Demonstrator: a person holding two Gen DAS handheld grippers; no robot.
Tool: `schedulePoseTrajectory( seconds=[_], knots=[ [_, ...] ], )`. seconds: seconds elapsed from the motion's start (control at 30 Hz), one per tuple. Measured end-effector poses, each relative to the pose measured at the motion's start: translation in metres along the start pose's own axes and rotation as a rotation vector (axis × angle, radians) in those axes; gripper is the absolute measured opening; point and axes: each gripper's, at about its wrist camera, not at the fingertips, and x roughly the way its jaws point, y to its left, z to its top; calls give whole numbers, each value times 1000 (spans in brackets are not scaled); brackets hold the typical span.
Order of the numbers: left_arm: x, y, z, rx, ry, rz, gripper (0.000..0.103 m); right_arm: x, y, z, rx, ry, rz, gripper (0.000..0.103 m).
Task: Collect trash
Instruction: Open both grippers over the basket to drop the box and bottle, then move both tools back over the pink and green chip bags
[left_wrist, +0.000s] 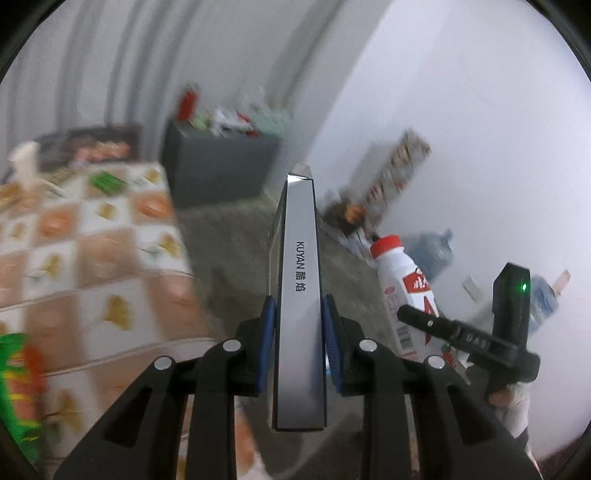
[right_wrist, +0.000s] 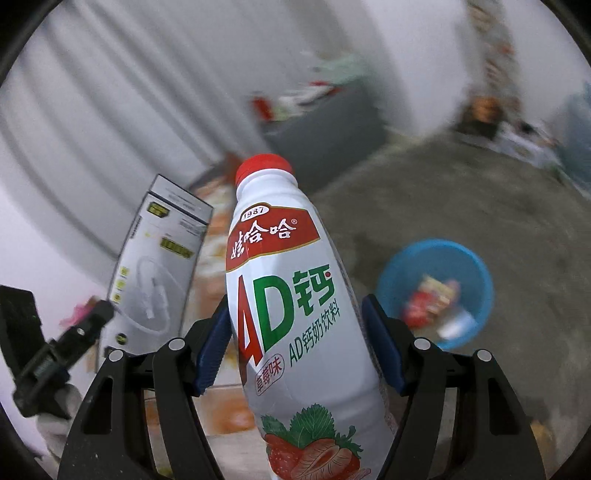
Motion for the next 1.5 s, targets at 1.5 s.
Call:
schedulePoseTrajectory(
  seconds=[1.5],
  knots=[
    [98,-22,-11,117,206,-26,61,51,-81,-79,202,-119,-159,96]
  ],
)
